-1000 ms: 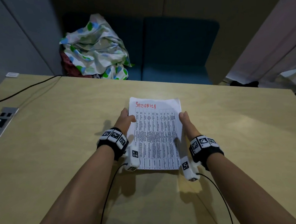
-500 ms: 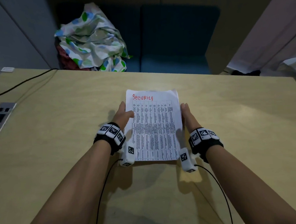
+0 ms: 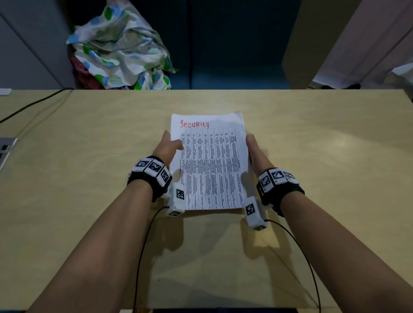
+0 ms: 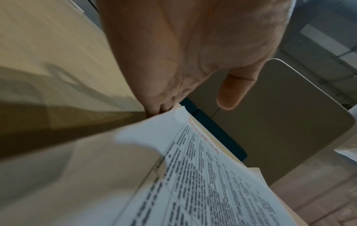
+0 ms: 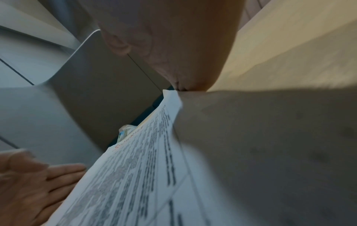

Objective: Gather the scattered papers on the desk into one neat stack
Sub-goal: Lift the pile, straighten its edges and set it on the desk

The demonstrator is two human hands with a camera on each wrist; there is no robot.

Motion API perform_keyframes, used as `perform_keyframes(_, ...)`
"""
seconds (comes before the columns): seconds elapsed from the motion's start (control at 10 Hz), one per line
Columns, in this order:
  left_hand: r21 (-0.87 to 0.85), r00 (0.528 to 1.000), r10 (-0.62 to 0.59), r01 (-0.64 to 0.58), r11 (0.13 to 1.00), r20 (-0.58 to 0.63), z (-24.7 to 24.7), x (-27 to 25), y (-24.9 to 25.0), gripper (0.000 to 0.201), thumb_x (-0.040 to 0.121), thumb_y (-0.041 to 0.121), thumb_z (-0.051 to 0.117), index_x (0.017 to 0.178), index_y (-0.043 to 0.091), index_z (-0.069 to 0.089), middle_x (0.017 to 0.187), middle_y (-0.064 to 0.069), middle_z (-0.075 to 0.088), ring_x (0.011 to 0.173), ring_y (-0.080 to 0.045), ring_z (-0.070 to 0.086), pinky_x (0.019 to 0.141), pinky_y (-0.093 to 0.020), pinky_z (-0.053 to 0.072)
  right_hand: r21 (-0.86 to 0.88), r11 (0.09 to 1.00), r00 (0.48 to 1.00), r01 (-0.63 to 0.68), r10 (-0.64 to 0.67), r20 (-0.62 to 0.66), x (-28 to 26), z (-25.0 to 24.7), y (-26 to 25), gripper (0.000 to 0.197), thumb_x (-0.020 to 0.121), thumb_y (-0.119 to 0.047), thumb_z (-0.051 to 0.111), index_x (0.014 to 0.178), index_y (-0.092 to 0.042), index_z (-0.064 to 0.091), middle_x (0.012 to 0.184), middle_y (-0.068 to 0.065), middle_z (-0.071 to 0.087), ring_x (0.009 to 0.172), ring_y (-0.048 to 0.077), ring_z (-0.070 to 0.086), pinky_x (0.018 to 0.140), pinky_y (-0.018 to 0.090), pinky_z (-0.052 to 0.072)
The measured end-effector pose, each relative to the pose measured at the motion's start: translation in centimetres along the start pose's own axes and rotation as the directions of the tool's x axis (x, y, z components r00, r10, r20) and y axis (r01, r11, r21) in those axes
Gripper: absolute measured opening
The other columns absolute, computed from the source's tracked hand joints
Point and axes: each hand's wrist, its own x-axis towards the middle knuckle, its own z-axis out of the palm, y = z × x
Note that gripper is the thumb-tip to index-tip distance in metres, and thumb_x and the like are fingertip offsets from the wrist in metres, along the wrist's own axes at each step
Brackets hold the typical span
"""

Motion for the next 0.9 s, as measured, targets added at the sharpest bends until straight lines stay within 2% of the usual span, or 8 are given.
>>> perform_keyframes(0.1, -0.062, 0.999, 0.004, -0.001, 0.998, 0.034, 0.5, -5.2, 1.6, 0.044, 0.067, 0.019, 0.051, 0.110, 0.012, 0.045, 0.127, -0.017, 0.054, 0.117, -0.039, 0.051, 0.101, -0.055, 0.037, 0.007, 1.000, 1.000, 0.000, 0.000, -0.028, -1.7, -0.3, -0.5, 0.101, 0.062, -0.093, 0.036, 0.147, -0.040, 0.024, 0.158, -0.009, 0.023, 0.145, 0.017, 0.023, 0.118, 0.048, 0.016)
perform_keyframes(0.2, -0.165, 0.989, -0.118, 0.131, 0.978, 0.087, -0.6, -6.2, -2.2, 0.048, 0.068, 0.041, 0.065, 0.114, 0.031, 0.054, 0.133, -0.001, 0.056, 0.121, -0.032, 0.051, 0.098, -0.051, 0.036, -0.059, 0.998, 0.996, 0.014, -0.019, -0.085, -4.3, -1.0, -0.5, 0.084, 0.085, -0.072, 0.024, 0.151, -0.021, 0.018, 0.159, 0.000, 0.018, 0.147, 0.016, 0.018, 0.120, 0.034, 0.015)
perform_keyframes(0.3, -0.261, 0.997, -0.056, 0.068, 0.963, 0.052, -0.5, -10.2, -3.2, 0.067, 0.083, 0.042, 0.062, 0.143, 0.029, 0.037, 0.147, -0.011, 0.045, 0.137, -0.037, 0.041, 0.112, -0.059, 0.029, -0.113, 0.994, 0.997, -0.009, 0.000, -0.083, -6.0, -1.9, 1.6, 0.073, 0.093, -0.062, 0.019, 0.152, -0.018, 0.014, 0.160, 0.001, 0.016, 0.147, 0.016, 0.016, 0.120, 0.030, 0.013)
perform_keyframes(0.4, -0.241, 0.999, -0.024, 0.034, 0.970, 0.043, 0.1, -12.1, -2.4, 0.044, 0.089, 0.031, 0.050, 0.132, 0.023, 0.052, 0.133, -0.005, 0.060, 0.127, -0.027, 0.051, 0.111, -0.045, 0.032, -0.129, 0.991, 0.996, -0.032, 0.021, -0.087, -7.1, -1.9, 3.3, 0.076, 0.091, -0.065, 0.021, 0.152, -0.020, 0.016, 0.159, -0.003, 0.017, 0.146, 0.013, 0.019, 0.120, 0.031, 0.014)
perform_keyframes(0.5, -0.272, 0.995, -0.004, 0.030, 0.962, 0.095, 0.4, -12.8, -3.1, 0.034, 0.096, 0.030, 0.040, 0.123, 0.024, 0.059, 0.101, 0.012, 0.074, 0.105, -0.014, 0.063, 0.096, -0.037, 0.043, -0.015, 0.999, 0.999, -0.043, 0.043, -0.008, -8.3, -0.9, 3.7, 0.082, 0.084, -0.075, 0.021, 0.150, -0.027, 0.022, 0.155, -0.011, 0.024, 0.139, 0.008, 0.029, 0.116, 0.034, 0.018)
perform_keyframes(0.6, -0.243, 0.994, -0.048, 0.070, 0.967, 0.096, 0.4, -13.0, -2.8, 0.040, 0.099, 0.038, 0.034, 0.125, 0.024, 0.060, 0.112, 0.005, 0.073, 0.115, -0.020, 0.061, 0.103, -0.043, 0.041, -0.016, 0.999, 0.999, -0.042, 0.043, 0.033, -8.3, -0.4, 4.2, 0.095, 0.069, -0.089, 0.033, 0.148, -0.036, 0.025, 0.155, -0.009, 0.031, 0.141, 0.013, 0.032, 0.118, 0.046, 0.019)
perform_keyframes(0.7, -0.229, 0.994, -0.045, 0.067, 0.971, 0.100, 0.5, -12.7, -3.0, 0.047, 0.099, 0.038, 0.034, 0.137, 0.018, 0.052, 0.122, 0.001, 0.068, 0.114, -0.016, 0.063, 0.102, -0.041, 0.043, -0.016, 0.999, 0.998, -0.048, 0.048, 0.028, -7.6, -0.4, 5.2, 0.102, 0.062, -0.092, 0.037, 0.148, -0.040, 0.019, 0.158, -0.010, 0.023, 0.145, 0.014, 0.024, 0.118, 0.050, 0.017)
perform_keyframes(0.9, -0.221, 0.996, -0.043, 0.059, 0.973, 0.080, 0.1, -11.3, -4.0, 0.062, 0.089, 0.048, 0.048, 0.142, 0.016, 0.046, 0.137, -0.007, 0.058, 0.126, -0.027, 0.055, 0.106, -0.046, 0.039, -0.059, 0.998, 0.999, -0.027, 0.026, -0.020, -8.4, 0.4, 4.4, 0.107, 0.056, -0.096, 0.033, 0.148, -0.042, 0.021, 0.158, -0.011, 0.023, 0.145, 0.016, 0.022, 0.117, 0.051, 0.016)
